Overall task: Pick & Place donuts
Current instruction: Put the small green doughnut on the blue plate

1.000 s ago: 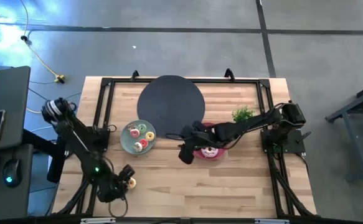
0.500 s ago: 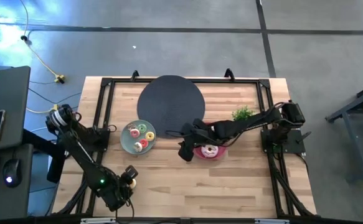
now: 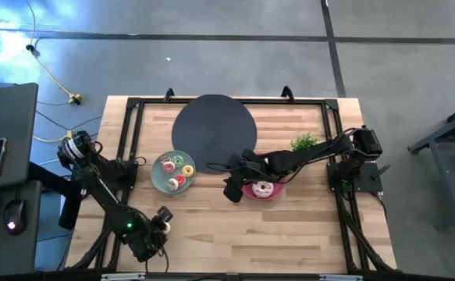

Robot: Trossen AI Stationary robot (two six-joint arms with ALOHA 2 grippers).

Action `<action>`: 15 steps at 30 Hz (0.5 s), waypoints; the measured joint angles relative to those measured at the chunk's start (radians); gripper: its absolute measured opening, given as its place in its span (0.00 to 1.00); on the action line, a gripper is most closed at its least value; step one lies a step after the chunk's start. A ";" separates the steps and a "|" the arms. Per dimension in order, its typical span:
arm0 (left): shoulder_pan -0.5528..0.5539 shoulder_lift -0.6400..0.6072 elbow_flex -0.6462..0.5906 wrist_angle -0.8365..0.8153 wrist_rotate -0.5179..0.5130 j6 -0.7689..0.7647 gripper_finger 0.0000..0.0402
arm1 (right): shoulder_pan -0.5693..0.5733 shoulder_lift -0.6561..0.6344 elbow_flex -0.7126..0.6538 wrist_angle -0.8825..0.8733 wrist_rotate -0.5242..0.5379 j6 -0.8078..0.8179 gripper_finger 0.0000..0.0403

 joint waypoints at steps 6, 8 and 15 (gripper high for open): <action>0.000 0.000 -0.002 -0.058 -0.031 -0.015 0.09 | 0.000 0.000 0.000 0.003 -0.008 0.023 0.47; 0.000 0.000 -0.002 -0.062 -0.034 -0.040 0.03 | 0.000 0.000 0.000 0.009 -0.008 0.023 0.47; -0.002 -0.089 0.005 -0.062 -0.133 -0.154 0.02 | -0.012 0.001 0.000 0.092 -0.160 0.020 0.47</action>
